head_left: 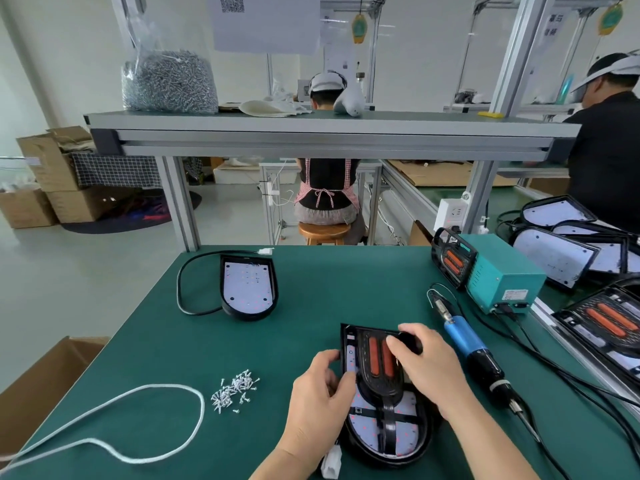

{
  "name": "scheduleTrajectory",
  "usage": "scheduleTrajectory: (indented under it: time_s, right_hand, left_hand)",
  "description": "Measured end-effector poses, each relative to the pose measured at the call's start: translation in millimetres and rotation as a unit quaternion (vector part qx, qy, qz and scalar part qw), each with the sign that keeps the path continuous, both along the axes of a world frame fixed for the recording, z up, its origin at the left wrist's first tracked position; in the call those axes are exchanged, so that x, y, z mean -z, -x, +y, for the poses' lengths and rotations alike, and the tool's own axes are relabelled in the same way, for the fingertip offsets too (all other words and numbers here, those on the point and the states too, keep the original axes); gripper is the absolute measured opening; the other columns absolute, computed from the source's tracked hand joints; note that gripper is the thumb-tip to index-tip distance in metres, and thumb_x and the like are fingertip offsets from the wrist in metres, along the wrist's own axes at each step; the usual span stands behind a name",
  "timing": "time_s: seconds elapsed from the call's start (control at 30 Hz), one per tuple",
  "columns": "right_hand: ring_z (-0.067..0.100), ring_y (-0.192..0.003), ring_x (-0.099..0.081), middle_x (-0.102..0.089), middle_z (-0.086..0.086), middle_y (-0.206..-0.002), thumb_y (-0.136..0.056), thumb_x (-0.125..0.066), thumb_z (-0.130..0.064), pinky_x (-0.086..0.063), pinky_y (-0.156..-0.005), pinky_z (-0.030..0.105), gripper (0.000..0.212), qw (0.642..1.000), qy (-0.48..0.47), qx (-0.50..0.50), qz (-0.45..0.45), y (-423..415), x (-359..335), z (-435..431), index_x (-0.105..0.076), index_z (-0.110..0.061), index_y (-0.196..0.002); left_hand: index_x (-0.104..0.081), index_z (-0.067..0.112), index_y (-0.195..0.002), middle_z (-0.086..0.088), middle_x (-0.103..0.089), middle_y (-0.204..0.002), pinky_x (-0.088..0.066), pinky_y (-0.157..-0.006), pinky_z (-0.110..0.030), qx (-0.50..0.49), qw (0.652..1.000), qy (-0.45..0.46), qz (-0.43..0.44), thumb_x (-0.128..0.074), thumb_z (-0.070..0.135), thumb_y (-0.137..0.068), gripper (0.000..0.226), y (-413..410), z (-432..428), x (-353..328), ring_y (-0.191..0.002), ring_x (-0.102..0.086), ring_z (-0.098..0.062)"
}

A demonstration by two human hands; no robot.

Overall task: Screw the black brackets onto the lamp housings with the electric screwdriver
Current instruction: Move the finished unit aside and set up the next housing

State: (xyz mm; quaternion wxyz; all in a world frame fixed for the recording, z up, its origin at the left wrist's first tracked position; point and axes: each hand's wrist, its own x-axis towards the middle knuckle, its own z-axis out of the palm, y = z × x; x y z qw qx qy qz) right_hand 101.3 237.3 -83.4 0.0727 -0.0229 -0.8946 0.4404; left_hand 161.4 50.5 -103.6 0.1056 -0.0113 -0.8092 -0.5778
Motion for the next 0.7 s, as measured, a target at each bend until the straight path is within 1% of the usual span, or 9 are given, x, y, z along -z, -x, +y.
scheduleTrajectory:
  time_s: [0.07, 0.17, 0.27, 0.33, 0.37, 0.43, 0.53, 0.63, 0.7]
  right_hand:
    - [0.011, -0.116, -0.055, -0.062, -0.010, -0.122, -0.093, -0.070, -0.036, -0.039, -0.098, 0.029, 0.027, 0.995, 0.090, -0.009, -0.043, -3, 5, 2, -0.067, -0.036, -0.120]
    - [0.014, -0.114, -0.061, -0.068, -0.011, -0.120, -0.091, -0.074, -0.027, -0.044, -0.099, 0.032, 0.021, 0.989, 0.142, -0.018, -0.023, -2, 7, 2, -0.072, -0.039, -0.109]
    - [0.006, -0.110, -0.062, -0.070, -0.013, -0.115, -0.091, -0.075, -0.021, -0.042, -0.084, 0.015, 0.020, 0.984, 0.170, -0.043, -0.013, -1, 7, -2, -0.074, -0.036, -0.103]
    - [0.002, -0.108, -0.063, -0.072, -0.012, -0.113, -0.091, -0.074, -0.016, -0.040, -0.077, 0.004, 0.020, 0.982, 0.180, -0.056, -0.004, 0, 8, -1, -0.075, -0.032, -0.103]
    - [0.002, -0.107, -0.063, -0.072, -0.011, -0.113, -0.091, -0.074, -0.015, -0.040, -0.076, 0.003, 0.020, 0.981, 0.183, -0.059, 0.000, 1, 9, -1, -0.075, -0.030, -0.103]
    - [0.007, -0.107, -0.065, -0.073, -0.007, -0.113, -0.091, -0.074, -0.014, -0.041, -0.080, 0.009, 0.019, 0.980, 0.188, -0.063, 0.001, 2, 10, -1, -0.075, -0.029, -0.103]
    - [0.008, -0.105, -0.066, -0.073, -0.007, -0.111, -0.091, -0.074, -0.014, -0.042, -0.076, 0.005, 0.019, 0.977, 0.202, -0.064, 0.001, 3, 12, -3, -0.075, -0.029, -0.103]
    - [0.004, -0.107, -0.064, -0.072, -0.012, -0.113, -0.090, -0.075, -0.018, -0.042, -0.081, 0.009, 0.022, 0.978, 0.199, -0.068, 0.003, 3, 15, -4, -0.075, -0.034, -0.106]
    - [0.001, -0.111, -0.062, -0.071, -0.013, -0.117, -0.090, -0.076, -0.021, -0.041, -0.087, 0.014, 0.026, 0.978, 0.200, -0.063, 0.004, 5, 17, -4, -0.073, -0.037, -0.109]
  left_hand:
    - [-0.058, 0.034, -0.101, 0.009, -0.044, -0.051, -0.034, -0.052, -0.021, 0.001, 1.000, 0.005, 0.002, -0.062, 0.024, -0.092, 0.014, -2, 1, -3, -0.050, -0.036, -0.007]
    - [-0.056, 0.030, -0.104, 0.011, -0.044, -0.051, -0.033, -0.052, -0.022, 0.001, 1.000, 0.013, -0.003, -0.059, 0.026, -0.093, 0.012, -4, 0, -4, -0.051, -0.036, -0.008]
    - [-0.057, 0.029, -0.101, 0.014, -0.050, -0.053, -0.032, -0.050, -0.018, -0.007, 0.999, 0.023, -0.030, -0.055, 0.036, -0.097, 0.008, -7, -2, -8, -0.050, -0.039, -0.008]
    - [-0.053, 0.026, -0.081, 0.012, -0.053, -0.057, -0.038, -0.055, -0.025, -0.054, 0.995, 0.077, -0.036, -0.049, 0.043, -0.098, 0.024, -6, -10, -14, -0.054, -0.042, -0.009]
    - [-0.048, 0.022, -0.073, 0.009, -0.050, -0.058, -0.041, -0.059, -0.032, -0.096, 0.989, 0.111, -0.030, -0.047, 0.040, -0.099, 0.032, -3, -20, -18, -0.056, -0.041, -0.011]
    - [-0.053, 0.019, -0.074, 0.009, -0.055, -0.066, -0.045, -0.066, -0.038, -0.179, 0.965, 0.192, -0.030, -0.050, 0.031, -0.096, 0.025, 4, -50, -29, -0.066, -0.048, -0.015]
    - [-0.062, 0.025, -0.084, 0.007, -0.064, -0.087, -0.045, -0.068, -0.029, -0.243, 0.913, 0.303, -0.126, -0.054, 0.022, -0.088, 0.009, 14, -111, -49, -0.084, -0.059, -0.023]
    - [-0.064, 0.019, -0.087, -0.001, -0.066, -0.092, -0.051, -0.073, -0.032, -0.220, 0.878, 0.347, -0.247, -0.061, 0.020, -0.085, 0.004, 17, -150, -60, -0.086, -0.061, -0.027]
    - [-0.066, 0.010, -0.092, -0.007, -0.070, -0.093, -0.054, -0.074, -0.033, -0.177, 0.864, 0.368, -0.296, -0.068, 0.025, -0.082, 0.018, 17, -157, -60, -0.082, -0.063, -0.027]
